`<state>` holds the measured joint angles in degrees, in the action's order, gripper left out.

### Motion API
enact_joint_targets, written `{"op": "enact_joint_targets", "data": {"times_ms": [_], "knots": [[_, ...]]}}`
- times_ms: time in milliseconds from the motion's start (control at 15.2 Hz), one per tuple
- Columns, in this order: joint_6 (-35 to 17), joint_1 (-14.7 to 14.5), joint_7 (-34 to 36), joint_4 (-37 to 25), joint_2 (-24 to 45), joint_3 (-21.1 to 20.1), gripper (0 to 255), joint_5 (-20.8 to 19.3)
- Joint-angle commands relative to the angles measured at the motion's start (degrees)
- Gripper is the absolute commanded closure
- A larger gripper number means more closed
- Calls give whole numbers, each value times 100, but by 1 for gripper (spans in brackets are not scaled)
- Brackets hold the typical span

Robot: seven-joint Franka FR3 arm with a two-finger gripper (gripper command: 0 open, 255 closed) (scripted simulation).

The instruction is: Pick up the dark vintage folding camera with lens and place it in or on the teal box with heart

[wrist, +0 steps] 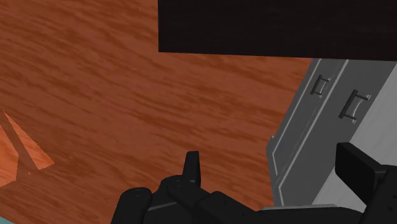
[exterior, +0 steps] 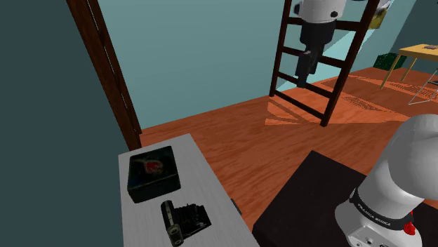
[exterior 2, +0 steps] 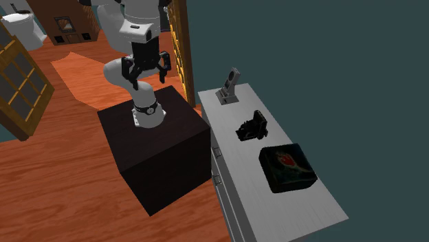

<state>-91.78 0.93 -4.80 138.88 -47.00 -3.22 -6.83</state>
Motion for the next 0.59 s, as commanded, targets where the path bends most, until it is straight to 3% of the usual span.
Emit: {"op": "enact_joint_targets", "data": {"times_ms": [0, 528], "knots": [[0, 0, 0, 0, 0, 0, 0, 0], [-989, -358, 1016, 808, 173, -794, 0, 679]]}}
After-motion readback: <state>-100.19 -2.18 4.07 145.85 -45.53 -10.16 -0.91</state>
